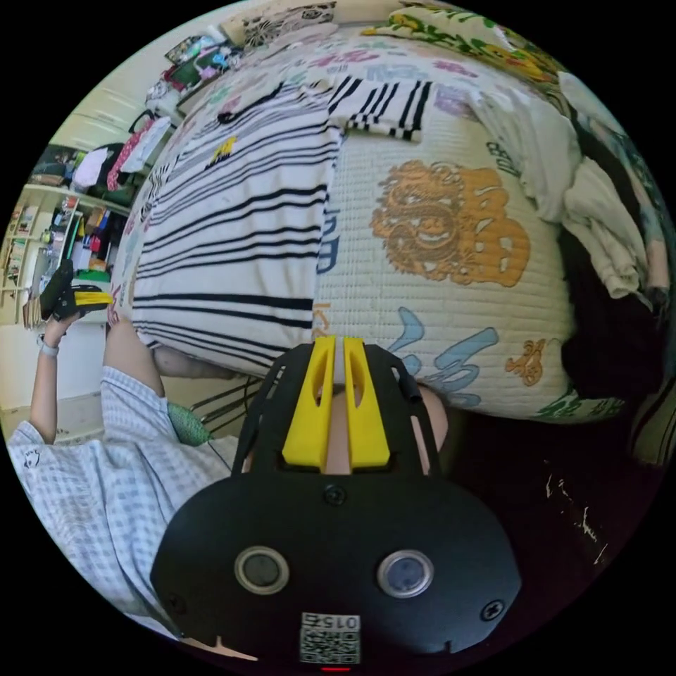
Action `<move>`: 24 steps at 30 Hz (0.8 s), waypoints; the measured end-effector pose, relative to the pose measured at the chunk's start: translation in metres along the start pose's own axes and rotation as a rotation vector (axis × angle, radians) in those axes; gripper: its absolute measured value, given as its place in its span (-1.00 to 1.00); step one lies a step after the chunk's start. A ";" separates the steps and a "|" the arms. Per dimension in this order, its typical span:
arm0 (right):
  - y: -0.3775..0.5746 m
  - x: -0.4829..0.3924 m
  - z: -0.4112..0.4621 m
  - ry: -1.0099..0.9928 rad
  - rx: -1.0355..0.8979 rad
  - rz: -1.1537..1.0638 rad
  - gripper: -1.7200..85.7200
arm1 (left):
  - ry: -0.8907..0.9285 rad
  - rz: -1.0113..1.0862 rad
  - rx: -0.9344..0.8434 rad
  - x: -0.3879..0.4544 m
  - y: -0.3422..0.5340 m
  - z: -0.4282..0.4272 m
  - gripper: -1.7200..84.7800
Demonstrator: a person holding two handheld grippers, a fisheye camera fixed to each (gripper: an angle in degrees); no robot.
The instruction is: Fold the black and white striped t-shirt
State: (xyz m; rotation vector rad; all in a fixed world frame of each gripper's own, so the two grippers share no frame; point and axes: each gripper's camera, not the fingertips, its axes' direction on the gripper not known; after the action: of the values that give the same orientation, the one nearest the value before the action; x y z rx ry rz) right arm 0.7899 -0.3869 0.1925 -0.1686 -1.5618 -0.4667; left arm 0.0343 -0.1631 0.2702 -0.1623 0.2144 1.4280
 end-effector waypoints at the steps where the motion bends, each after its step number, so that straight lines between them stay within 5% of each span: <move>1: -0.001 0.009 -0.004 -0.010 0.047 0.019 -0.91 | -0.065 0.001 0.048 -0.008 -0.011 -0.024 -0.97; 11: -0.054 0.090 -0.001 -0.260 0.402 0.273 -0.82 | 0.064 0.255 0.671 -0.013 -0.261 -0.255 -0.96; 24: -0.095 0.150 0.040 -0.340 0.453 0.364 -0.81 | 0.487 0.159 0.674 -0.032 -0.533 -0.298 -0.78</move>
State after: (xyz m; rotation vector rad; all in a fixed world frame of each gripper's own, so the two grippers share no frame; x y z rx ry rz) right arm 0.7081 -0.4839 0.3231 -0.1825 -1.8775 0.2167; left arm 0.5430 -0.3378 -0.0197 0.0686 1.1105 1.3806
